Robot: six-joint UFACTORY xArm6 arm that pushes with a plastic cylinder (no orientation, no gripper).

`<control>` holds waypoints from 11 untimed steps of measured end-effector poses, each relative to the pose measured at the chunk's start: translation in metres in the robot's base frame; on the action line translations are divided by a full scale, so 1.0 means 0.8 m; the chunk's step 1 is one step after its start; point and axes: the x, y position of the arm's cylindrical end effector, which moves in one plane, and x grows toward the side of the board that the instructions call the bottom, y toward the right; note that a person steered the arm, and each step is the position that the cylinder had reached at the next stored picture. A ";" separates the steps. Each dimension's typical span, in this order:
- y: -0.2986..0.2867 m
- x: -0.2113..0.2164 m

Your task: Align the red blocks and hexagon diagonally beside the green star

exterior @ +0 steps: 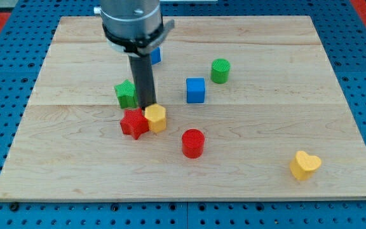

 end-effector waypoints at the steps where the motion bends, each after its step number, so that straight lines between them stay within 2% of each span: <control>1: 0.010 0.010; 3: 0.165 0.025; 4: 0.163 0.082; 5: 0.119 0.119; 7: 0.021 0.041; 8: 0.012 0.039; 9: 0.017 0.001; 11: -0.019 -0.022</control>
